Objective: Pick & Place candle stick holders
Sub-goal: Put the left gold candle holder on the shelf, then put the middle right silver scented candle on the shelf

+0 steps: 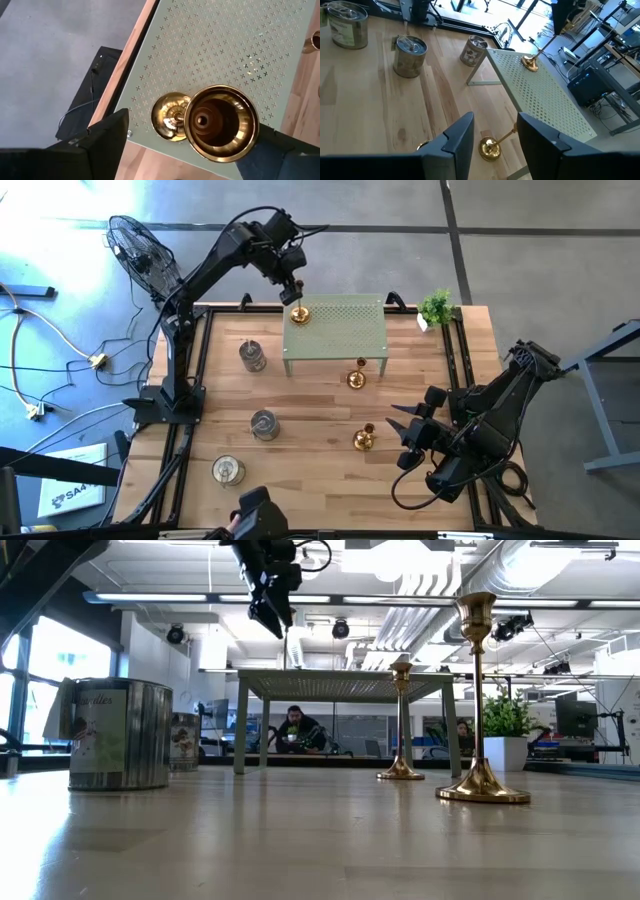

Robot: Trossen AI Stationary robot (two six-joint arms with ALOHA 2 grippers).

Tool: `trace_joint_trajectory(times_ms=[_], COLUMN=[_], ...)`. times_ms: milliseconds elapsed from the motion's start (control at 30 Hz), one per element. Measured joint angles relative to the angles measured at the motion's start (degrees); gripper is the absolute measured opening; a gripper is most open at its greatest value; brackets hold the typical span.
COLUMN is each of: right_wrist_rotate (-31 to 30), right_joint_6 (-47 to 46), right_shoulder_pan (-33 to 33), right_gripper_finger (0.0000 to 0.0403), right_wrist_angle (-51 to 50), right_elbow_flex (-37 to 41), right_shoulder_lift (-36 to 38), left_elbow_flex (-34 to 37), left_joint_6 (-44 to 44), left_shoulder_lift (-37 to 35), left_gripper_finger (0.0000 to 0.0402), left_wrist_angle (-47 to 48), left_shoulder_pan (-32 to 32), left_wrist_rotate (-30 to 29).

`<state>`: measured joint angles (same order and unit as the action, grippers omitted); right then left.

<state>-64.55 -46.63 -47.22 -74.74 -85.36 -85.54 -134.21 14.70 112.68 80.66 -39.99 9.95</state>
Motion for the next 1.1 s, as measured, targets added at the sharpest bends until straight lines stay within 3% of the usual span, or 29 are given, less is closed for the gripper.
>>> trace_joint_trajectory(times_ms=[667, 1100], right_wrist_rotate=[0.06, 0.09], right_joint_6=[0.1, 0.11], right_shoulder_pan=[-0.01, -0.02], right_gripper_finger=[0.0145, 0.0145], right_wrist_angle=[-0.03, -0.24], right_elbow_flex=[-0.04, -0.04], right_shoulder_lift=[0.0, 0.01], left_elbow_flex=[-0.76, -0.78], left_joint_6=[0.0, 0.0], left_shoulder_lift=[-0.93, -5.1], left_gripper_finger=[0.0309, 0.0309], left_wrist_angle=[-3.24, -5.97], left_shoulder_pan=[0.46, 1.46], left_wrist_rotate=[-2.82, -5.58])
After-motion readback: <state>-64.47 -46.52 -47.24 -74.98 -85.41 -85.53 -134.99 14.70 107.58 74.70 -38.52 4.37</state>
